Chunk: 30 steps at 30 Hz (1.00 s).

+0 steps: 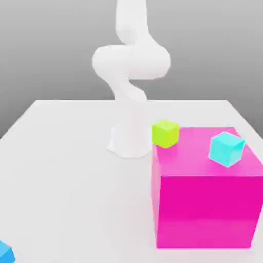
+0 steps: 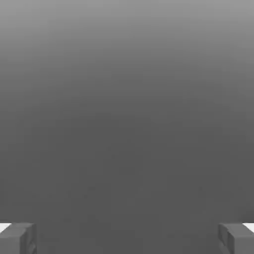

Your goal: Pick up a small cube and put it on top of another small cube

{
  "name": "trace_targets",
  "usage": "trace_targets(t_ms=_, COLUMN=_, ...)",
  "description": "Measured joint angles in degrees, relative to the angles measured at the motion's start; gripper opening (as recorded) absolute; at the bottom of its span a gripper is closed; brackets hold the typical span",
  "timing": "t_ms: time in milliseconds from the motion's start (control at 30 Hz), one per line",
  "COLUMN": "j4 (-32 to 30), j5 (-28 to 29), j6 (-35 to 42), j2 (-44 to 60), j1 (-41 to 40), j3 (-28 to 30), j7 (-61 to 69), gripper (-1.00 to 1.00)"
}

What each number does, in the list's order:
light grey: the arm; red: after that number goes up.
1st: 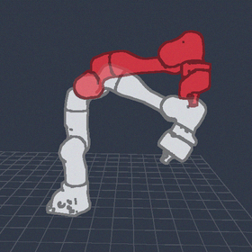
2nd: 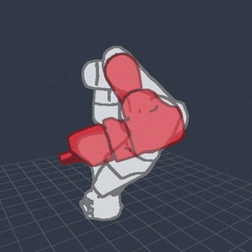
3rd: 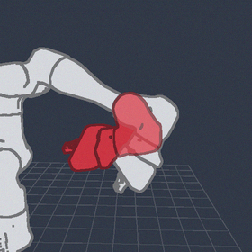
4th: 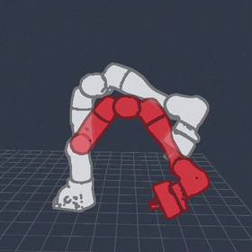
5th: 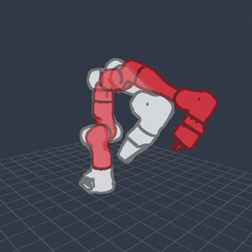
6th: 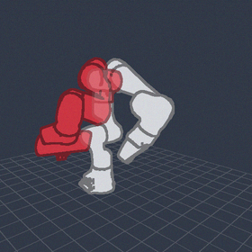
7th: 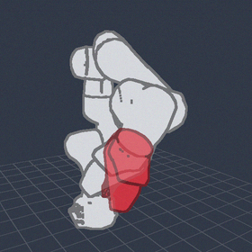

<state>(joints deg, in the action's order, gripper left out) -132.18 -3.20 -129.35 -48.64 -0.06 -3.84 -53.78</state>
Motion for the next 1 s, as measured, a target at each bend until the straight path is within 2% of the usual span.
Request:
trace_targets(t_ms=233, j4=-1.48, j5=-9.15, j6=5.41, j2=-6.27, j1=-0.31, j3=-12.00, j7=-22.68, gripper=0.00)
trace_targets(t_ms=500, j4=-3.71, j5=-19.26, j6=7.84, j2=-8.80, j1=-1.18, j3=-27.32, j7=-47.91, gripper=0.00)
trace_targets(t_ms=767, j4=-6.17, j5=-29.31, j6=5.81, j2=-5.43, j1=-5.12, j3=-44.94, j7=-71.85, gripper=0.00)
trace_targets(t_ms=1000, j4=-7.89, j5=-38.36, j6=0.72, j2=1.66, j1=-15.02, j3=-63.43, j7=-90.15, gripper=0.00)
